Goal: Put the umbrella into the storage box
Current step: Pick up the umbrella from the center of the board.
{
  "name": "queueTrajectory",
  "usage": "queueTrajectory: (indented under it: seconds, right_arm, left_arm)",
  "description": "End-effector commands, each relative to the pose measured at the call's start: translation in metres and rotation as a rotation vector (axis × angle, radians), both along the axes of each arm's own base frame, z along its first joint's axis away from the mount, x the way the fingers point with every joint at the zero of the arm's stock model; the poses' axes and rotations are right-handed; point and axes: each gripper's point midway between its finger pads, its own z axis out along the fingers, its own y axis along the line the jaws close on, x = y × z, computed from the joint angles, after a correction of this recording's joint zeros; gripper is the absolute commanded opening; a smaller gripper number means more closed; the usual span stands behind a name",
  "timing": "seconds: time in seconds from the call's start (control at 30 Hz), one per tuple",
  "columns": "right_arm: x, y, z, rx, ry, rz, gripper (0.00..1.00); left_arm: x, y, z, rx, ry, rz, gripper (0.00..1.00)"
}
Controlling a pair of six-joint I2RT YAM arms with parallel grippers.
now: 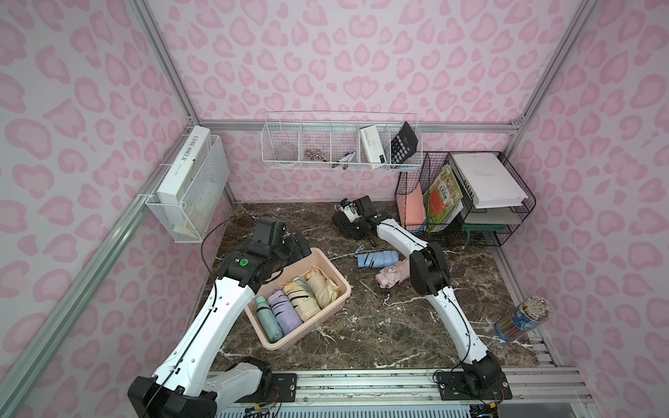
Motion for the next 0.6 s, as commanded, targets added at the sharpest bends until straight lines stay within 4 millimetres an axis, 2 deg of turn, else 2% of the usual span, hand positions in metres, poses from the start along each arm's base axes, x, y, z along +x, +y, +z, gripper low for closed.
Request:
queueTrajectory:
  seconds: [0.0,0.13,0.27,0.43,0.57]
  right_arm:
    - [-0.006,-0.009,-0.021,-0.069,0.037,-0.029,0.63]
    - [-0.031,-0.016,-0.044,-0.129,0.145,-0.017,0.38]
    - [-0.061,-0.021,-0.048,-0.157,0.242,0.014,0.24]
    - [-0.097,-0.022,-0.03,-0.102,0.331,0.07,0.12]
    - [-0.109,-0.022,-0.01,0.012,0.419,0.085,0.08]
  left_arm:
    - [-0.002,0.003,0.002,0.018,0.005,-0.001,0.95]
    - [-0.001,0.002,0.002,0.024,0.008,-0.006,0.95]
    - [-0.002,0.003,0.002,0.026,0.008,-0.007,0.95]
    - [-0.005,0.005,0.002,0.02,0.004,0.0,0.95]
    - [-0.007,0.005,0.0,0.008,0.003,0.005,0.95]
